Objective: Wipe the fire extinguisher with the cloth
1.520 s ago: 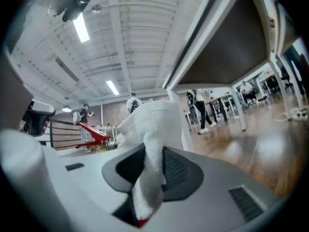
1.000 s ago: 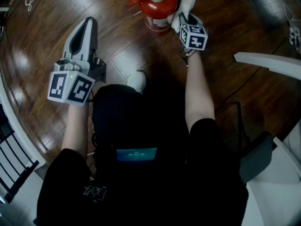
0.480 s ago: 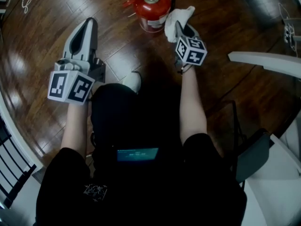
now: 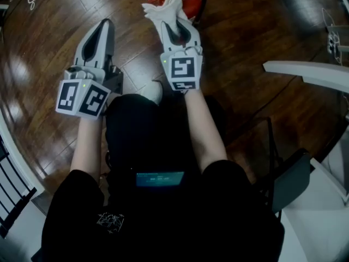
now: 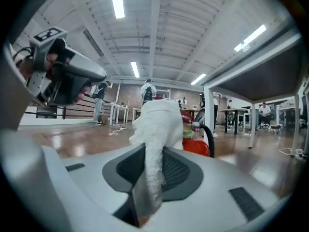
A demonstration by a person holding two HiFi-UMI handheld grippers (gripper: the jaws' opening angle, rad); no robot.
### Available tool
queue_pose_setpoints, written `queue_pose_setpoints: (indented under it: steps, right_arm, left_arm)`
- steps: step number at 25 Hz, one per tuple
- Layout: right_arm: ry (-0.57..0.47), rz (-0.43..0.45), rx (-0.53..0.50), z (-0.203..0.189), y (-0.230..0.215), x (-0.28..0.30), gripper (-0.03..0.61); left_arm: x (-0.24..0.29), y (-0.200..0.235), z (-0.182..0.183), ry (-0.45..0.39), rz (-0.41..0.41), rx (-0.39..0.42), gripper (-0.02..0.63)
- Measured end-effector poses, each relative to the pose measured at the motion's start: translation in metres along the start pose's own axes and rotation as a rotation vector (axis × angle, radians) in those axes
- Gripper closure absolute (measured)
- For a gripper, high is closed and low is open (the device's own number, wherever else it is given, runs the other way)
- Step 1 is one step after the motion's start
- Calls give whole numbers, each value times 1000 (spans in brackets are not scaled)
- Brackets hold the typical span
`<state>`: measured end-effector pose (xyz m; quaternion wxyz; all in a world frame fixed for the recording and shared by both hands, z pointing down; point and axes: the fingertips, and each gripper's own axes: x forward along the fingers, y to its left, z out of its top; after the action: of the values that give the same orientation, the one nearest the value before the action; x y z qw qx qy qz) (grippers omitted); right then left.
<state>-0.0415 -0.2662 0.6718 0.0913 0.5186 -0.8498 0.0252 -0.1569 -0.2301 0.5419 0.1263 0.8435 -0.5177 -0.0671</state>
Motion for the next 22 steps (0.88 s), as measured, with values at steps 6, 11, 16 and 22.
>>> queue_pose_setpoints:
  steps: [6, 11, 16, 22]
  right_arm:
    - [89, -19, 46, -42, 3, 9, 472]
    - [260, 8, 92, -106, 2, 20, 471]
    - [429, 67, 77, -167, 9, 33, 471]
    - [579, 122, -18, -218, 5, 37, 471]
  left_arm:
    - [-4, 12, 2, -7, 13, -8, 614]
    - [1, 10, 1, -10, 4, -12, 614]
    - [6, 5, 0, -3, -9, 2, 614]
    - [9, 6, 4, -5, -8, 9, 614]
